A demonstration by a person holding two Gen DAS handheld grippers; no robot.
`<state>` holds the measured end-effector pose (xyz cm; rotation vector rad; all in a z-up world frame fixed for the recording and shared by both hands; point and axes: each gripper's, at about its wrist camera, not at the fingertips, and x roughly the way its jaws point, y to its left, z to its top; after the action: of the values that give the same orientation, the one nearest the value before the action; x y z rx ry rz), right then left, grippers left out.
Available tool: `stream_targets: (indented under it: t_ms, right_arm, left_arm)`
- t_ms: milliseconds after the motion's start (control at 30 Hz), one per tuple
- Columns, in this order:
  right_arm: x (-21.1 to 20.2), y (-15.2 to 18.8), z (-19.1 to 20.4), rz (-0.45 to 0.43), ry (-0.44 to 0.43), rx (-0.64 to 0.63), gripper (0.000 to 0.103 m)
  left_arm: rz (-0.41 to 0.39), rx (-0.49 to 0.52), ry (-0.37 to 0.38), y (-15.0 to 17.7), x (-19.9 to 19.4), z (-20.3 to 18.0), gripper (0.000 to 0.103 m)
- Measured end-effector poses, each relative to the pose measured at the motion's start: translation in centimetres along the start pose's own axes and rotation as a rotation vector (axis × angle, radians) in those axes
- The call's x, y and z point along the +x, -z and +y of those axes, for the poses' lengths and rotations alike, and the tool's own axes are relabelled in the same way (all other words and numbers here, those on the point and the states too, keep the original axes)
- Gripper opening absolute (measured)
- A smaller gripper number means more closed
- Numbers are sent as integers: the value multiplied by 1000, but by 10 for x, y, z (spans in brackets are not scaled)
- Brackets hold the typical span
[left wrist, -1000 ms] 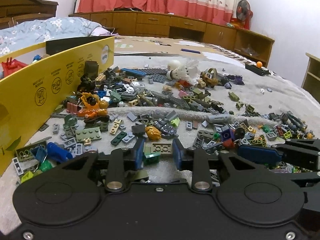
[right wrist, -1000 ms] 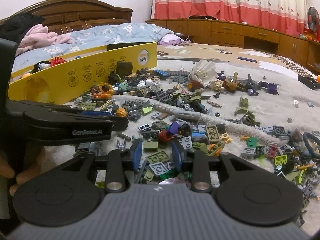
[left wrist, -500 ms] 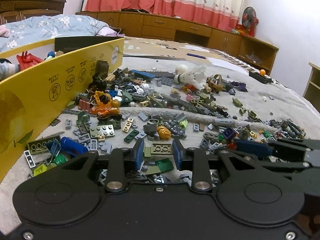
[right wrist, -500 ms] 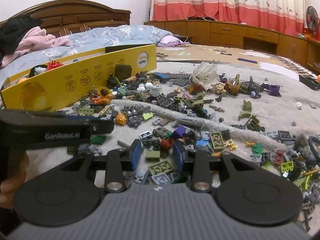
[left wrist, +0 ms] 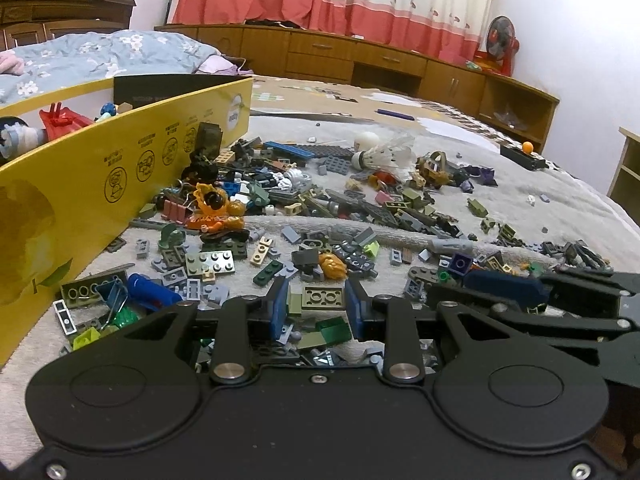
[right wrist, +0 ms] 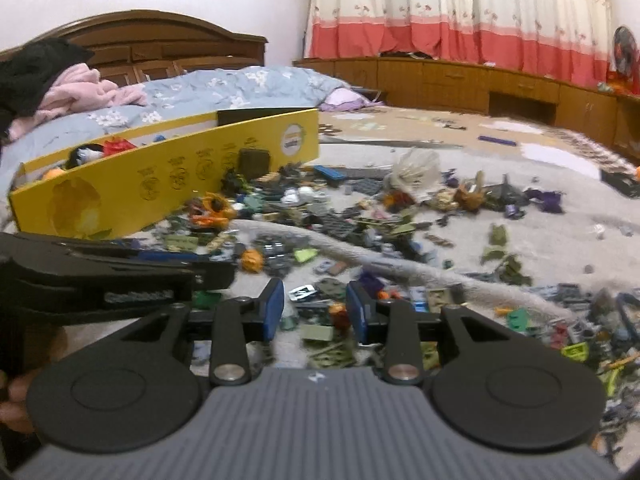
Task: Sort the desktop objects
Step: 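Move both open grippers across the brick pile toward the next pieces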
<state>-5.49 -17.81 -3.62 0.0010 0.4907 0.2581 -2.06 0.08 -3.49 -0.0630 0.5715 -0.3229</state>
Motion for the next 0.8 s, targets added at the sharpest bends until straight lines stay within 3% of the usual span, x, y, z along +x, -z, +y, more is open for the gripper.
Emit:
stream_targets:
  t_ms: [67,133,333,367,400,500,800]
  right_arm:
    - [6,1,2,29,18,-4,37]
    - [11,4,3,39,47,-23,42]
    - [17,3,8,38,67,-59,43]
    - [18,4,10,35,73,-70,42]
    - [19,4,11,33,70,-72,26]
    - [15,3,10,21,75,-61,14]
    - [1,-5,9,-17,54,-49,14]
  left_arm:
    - [2,-5,-4,0,0,1,29]
    - [4,-7,-4,1,0,2,29]
    - [5,-8,-2,2,1,2,29]
    - [5,-7,-1,2,0,1,29]
    - [4,-6,-1,2,0,1,29]
    - [1,-7,-1,2,-1,1,29]
    - [-21,-13,-2,-1,-8,2,29]
